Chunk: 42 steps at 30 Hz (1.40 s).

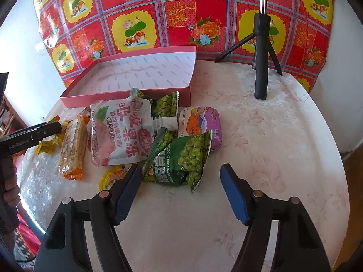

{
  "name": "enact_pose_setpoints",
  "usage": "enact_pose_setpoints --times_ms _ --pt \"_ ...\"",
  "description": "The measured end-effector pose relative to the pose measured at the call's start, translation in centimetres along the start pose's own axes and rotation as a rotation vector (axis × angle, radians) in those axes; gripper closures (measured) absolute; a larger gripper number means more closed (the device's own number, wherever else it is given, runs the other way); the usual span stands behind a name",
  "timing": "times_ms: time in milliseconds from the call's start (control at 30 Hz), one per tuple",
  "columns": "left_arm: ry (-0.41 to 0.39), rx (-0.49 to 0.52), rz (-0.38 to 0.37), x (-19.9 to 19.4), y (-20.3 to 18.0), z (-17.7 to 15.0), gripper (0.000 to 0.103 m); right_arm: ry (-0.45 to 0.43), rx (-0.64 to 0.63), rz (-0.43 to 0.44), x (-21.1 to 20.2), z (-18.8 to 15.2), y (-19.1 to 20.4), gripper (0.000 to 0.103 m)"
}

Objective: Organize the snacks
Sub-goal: 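Grasp the striped candy-stick pack with the left tool while the right tool grasps the green pea bag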

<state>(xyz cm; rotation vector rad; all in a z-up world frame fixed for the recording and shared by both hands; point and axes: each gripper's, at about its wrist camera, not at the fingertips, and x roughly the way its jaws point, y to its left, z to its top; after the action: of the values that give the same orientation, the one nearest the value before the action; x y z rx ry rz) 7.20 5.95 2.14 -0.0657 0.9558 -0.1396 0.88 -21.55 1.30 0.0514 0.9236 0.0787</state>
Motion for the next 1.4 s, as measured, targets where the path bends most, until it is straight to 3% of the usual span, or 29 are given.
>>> enact_pose_setpoints --times_ms 233,433,867,1267,1400 --pt "0.011 -0.012 -0.056 0.3 0.1 0.2 0.052 0.009 0.019 0.012 0.6 0.1 -0.4 0.037" --pt "0.009 -0.040 -0.083 0.2 0.4 0.6 0.068 0.009 0.016 0.026 0.6 0.0 -0.4 0.038" --pt "0.005 -0.101 -0.076 0.7 1.7 0.7 0.069 0.006 0.027 0.037 0.8 -0.1 -0.5 0.039" --pt "-0.011 -0.116 -0.092 -1.3 1.1 0.0 0.071 -0.017 0.049 0.058 0.8 0.2 -0.6 0.057" --pt "-0.022 -0.114 -0.102 -2.4 0.5 0.1 0.071 -0.023 0.053 0.052 0.2 0.0 -0.9 0.058"
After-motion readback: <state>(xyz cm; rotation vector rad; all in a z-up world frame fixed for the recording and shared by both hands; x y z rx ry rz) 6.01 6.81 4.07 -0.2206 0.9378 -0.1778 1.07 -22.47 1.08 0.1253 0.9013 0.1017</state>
